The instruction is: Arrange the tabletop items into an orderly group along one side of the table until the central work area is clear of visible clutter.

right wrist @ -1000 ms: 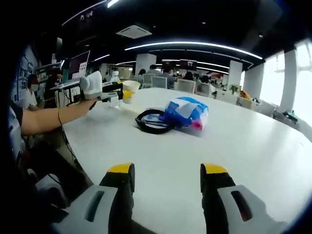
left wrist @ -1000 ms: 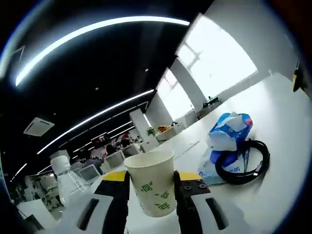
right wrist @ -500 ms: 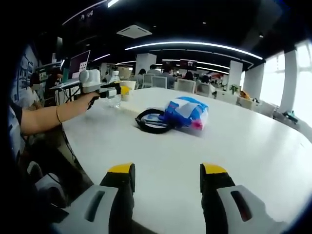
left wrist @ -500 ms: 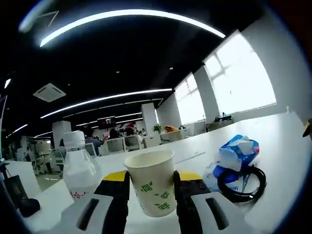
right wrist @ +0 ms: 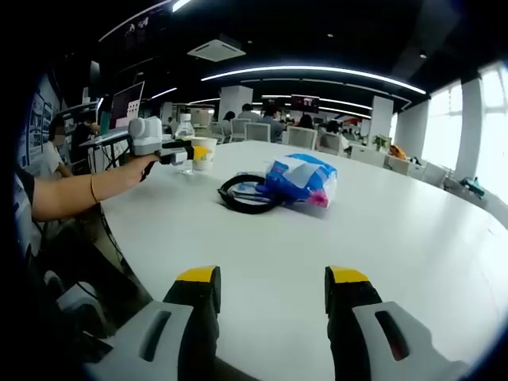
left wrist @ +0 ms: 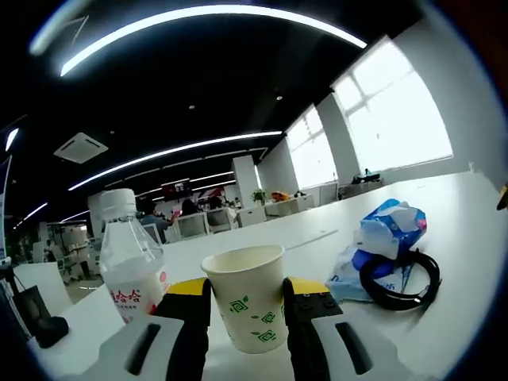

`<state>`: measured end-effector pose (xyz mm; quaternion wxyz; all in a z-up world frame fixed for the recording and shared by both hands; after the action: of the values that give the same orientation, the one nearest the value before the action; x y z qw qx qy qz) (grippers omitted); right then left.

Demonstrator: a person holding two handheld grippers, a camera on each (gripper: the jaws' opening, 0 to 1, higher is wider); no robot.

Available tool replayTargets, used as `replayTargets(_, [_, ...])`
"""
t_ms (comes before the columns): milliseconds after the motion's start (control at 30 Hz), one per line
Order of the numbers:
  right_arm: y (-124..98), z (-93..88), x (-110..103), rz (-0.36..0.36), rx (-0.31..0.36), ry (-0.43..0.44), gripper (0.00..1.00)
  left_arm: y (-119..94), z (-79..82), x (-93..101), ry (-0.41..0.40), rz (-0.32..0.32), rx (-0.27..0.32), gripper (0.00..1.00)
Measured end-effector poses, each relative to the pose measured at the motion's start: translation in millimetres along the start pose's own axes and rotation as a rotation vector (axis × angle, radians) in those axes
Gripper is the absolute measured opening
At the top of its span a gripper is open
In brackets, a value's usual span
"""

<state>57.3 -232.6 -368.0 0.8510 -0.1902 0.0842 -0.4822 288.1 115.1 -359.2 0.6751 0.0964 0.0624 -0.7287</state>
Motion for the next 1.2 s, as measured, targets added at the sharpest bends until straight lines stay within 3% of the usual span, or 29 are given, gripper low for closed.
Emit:
replayTargets(333, [0, -2.3, 1, 0.000, -0.003, 0.007, 0.51, -1, -6.4, 2.6, 0.002, -0.008, -0.015, 0.35])
replayTargets(567, [0, -4.1, 1, 0.001, -0.008, 0.010, 0.51, -3, -19.3, 3.5, 0.010, -0.003, -0.041, 0.36])
replayTargets(867, [1, -3.4, -1, 0.003, -0.010, 0.007, 0.51, -4, -18.2, 1.7, -0.025, -0.002, -0.063, 0.37])
replayTargets(1200, [0, -4.3, 0, -0.002, -0.016, 0.007, 0.50, -5, -19.7, 1.0, 0.003, -0.009, -0.114, 0.42])
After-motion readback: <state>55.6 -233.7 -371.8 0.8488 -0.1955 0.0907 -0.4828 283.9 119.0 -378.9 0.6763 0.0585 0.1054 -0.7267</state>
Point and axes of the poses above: the point that each gripper's makers call its tool centre point, and the gripper's own axes: y roughly forward along the fingers, x roughly to its right, z roughly out of its top, the point moved 8 cm from there along -y, roughly backward along the fingers, and after that the axes turned 10 degrees about z, right-handed, at the moved point
